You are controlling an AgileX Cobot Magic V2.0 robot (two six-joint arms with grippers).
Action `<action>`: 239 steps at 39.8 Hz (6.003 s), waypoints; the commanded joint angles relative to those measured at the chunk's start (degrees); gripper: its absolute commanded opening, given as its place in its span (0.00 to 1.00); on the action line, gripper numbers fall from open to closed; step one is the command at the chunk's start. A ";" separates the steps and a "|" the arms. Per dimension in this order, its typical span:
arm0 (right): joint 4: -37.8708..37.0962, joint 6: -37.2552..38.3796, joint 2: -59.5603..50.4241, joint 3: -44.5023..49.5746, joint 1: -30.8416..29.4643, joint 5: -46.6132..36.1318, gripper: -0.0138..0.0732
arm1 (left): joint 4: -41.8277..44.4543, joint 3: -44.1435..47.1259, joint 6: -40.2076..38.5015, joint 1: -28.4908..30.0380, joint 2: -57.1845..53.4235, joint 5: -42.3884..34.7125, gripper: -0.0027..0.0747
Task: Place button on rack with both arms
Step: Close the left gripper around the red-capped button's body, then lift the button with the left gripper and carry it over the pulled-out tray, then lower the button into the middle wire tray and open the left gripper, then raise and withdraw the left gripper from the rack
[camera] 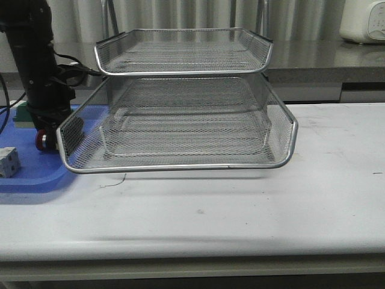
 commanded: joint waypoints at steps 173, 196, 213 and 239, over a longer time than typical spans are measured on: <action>0.03 -0.12 0.54 -1.34 0.17 -4.53 0.09 | -0.83 7.89 -22.36 -28.95 -34.10 8.04 0.22; 0.03 -0.12 0.54 -1.34 0.17 -4.35 0.09 | -0.72 28.01 -31.65 -8.45 -54.74 0.13 0.01; 0.03 -0.12 0.54 -1.34 0.17 -4.35 0.09 | -1.91 70.11 -33.40 -4.44 -85.45 -31.63 0.01; 0.03 -0.12 0.54 -1.34 0.17 -4.35 0.09 | -2.03 94.21 -33.40 -4.44 -134.35 -39.51 0.01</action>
